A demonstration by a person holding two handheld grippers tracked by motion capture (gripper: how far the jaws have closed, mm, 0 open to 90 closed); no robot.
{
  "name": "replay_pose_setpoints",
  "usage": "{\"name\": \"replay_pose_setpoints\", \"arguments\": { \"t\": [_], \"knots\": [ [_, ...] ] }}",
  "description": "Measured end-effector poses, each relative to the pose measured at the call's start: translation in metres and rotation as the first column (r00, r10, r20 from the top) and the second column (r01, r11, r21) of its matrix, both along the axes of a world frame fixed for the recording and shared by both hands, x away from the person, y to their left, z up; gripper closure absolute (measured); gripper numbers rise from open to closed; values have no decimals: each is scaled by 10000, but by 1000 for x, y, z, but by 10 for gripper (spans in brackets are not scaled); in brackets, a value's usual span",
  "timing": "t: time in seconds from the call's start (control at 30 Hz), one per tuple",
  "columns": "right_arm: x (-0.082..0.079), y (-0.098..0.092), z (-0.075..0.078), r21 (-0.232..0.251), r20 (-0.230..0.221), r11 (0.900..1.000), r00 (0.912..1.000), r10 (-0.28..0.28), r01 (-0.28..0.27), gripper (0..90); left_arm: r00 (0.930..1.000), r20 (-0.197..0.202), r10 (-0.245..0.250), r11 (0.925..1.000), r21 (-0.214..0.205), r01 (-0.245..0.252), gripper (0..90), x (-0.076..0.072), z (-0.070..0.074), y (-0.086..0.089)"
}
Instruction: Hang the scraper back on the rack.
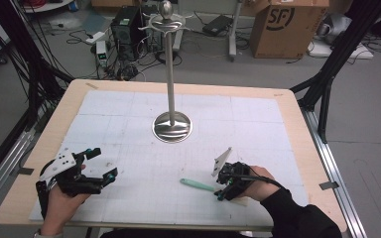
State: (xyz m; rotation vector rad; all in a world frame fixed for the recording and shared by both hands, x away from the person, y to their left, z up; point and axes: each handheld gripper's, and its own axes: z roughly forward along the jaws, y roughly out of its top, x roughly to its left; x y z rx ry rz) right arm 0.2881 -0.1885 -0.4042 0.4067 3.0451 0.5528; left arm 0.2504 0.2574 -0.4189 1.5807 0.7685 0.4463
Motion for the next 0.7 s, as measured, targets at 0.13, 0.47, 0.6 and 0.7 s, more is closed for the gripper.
{"name": "replay_pose_setpoints", "arguments": {
  "t": [0.13, 0.47, 0.6, 0.7],
  "knots": [
    [0, 3, -2, -210, -55, 9997, 9999, -121, 120, 600, 10000, 31, -6, 10000, -19, 6, 17, 0, 1, 1],
    [2, 5, -5, -738, -239, 9972, 9997, -96, 78, 687, 10000, -38, -9, 10000, 28, 9, 17, 0, 0, 0],
    [3, 8, -5, -997, -136, 9950, 9999, -48, 34, 714, 10000, -37, 1, 10000, -4, -1, 17, 0, 0, 0],
    [2, 12, -5, -1242, -74, 9923, 10000, -5, -4, 729, 10000, -45, -7, 10000, 12, 7, 17, 0, 0, 0]
  ]
}}
